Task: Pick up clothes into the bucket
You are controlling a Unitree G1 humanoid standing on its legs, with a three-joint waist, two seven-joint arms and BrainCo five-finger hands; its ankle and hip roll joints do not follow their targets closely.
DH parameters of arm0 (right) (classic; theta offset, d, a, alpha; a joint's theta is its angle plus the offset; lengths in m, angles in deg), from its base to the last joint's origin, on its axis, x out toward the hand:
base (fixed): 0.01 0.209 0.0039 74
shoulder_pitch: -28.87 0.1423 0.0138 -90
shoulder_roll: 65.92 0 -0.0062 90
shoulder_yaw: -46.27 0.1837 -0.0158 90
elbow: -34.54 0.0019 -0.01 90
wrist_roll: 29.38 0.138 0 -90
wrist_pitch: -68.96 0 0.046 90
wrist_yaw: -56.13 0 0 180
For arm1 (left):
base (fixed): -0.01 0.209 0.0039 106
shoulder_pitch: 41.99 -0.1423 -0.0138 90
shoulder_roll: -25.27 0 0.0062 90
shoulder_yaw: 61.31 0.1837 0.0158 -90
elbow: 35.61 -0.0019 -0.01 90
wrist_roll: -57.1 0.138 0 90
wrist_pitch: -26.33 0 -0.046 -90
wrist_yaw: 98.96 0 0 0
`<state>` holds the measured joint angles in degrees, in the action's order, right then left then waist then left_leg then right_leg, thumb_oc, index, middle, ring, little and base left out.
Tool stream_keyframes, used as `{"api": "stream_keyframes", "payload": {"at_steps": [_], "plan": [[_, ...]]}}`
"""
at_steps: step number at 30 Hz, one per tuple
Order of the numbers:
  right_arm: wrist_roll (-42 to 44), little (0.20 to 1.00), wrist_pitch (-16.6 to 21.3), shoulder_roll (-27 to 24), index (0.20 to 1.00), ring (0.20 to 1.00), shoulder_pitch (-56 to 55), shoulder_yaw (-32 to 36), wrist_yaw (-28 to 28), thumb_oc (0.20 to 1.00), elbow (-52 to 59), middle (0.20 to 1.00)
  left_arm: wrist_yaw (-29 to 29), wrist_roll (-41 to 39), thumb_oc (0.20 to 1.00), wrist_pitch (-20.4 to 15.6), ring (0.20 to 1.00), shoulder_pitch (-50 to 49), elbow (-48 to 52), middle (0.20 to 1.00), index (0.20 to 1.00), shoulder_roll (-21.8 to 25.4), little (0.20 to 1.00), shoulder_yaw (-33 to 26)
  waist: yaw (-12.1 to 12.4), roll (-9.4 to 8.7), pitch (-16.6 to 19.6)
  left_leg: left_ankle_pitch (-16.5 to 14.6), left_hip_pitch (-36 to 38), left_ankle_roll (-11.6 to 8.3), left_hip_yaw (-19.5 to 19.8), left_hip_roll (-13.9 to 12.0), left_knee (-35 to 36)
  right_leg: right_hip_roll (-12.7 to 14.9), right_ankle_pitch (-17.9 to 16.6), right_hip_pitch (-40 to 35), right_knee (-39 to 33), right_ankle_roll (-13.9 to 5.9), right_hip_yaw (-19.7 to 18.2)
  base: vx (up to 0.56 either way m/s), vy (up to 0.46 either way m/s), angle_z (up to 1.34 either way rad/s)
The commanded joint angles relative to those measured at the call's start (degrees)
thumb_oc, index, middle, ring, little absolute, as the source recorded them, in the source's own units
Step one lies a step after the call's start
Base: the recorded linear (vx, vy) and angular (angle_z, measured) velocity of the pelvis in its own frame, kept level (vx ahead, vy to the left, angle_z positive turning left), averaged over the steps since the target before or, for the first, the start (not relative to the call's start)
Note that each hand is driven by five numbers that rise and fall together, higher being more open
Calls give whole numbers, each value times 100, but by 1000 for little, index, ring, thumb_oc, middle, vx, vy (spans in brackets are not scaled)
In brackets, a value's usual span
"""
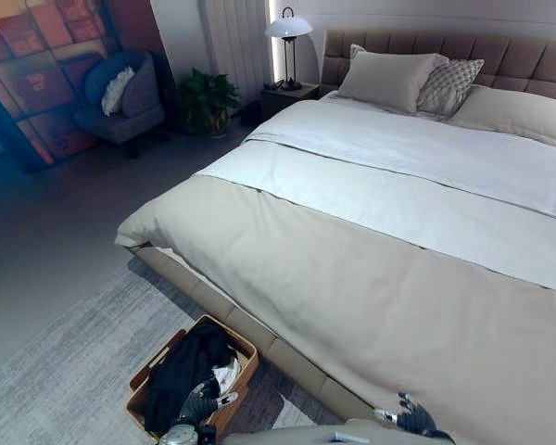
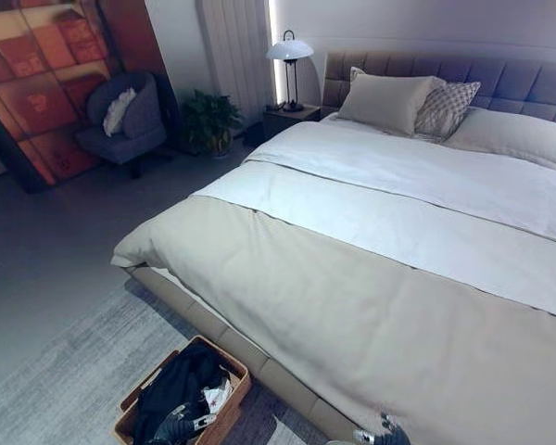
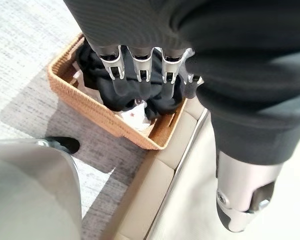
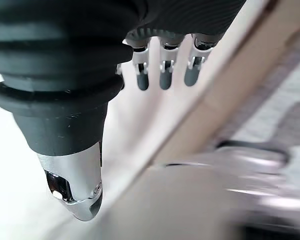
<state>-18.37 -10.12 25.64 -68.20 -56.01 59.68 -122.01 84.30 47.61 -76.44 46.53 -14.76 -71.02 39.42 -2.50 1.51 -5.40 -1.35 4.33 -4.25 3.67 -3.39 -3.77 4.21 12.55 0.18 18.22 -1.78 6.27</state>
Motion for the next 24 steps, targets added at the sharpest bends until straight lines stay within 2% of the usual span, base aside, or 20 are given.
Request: {"api": "stream_keyframes", "payload": {"at_steps": [1,8,13,17,24], "plan": [[-86,1000,83,-50,1000,1000,389,-30,36,1000,186,1000,-14,308,1000,-69,1000,21,48,1000,1000,-56,1000,57,-108,-274,-135,-425,-38,106,-90,369,-649,148,-644,-743,-1118,-329,-62,64,14,0],[-127,1000,109,20,1000,1000,413,-115,142,1000,321,1000,79,378,1000,-91,1000,85,46,1000,1000,-22,1000,101,-139,-239,-62,-357,54,110,-90,363,-348,142,-661,-749,-1157,-364,-41,3,5,0],[-455,1000,118,73,1000,1000,512,-415,279,1000,529,1000,132,324,1000,-127,1000,167,77,1000,1000,-53,1000,194,-149,-242,-59,-134,14,104,-80,346,31,126,-849,-656,-1418,-387,29,-79,27,4],[-581,1000,132,43,1000,1000,533,-509,292,1000,526,1000,98,315,1000,-128,1000,119,49,1000,1000,-102,1000,247,-101,-258,-59,-151,-18,120,-124,365,11,147,-978,-668,-1644,-425,-21,-27,6,2],[-608,1000,120,33,1000,1000,434,-415,261,1000,371,1000,-66,293,1000,-129,1000,27,-59,1000,1000,-111,1000,229,-112,-269,-34,-171,51,131,-168,362,49,166,-1010,-790,-1748,-445,-70,-1,7,-5]]}}
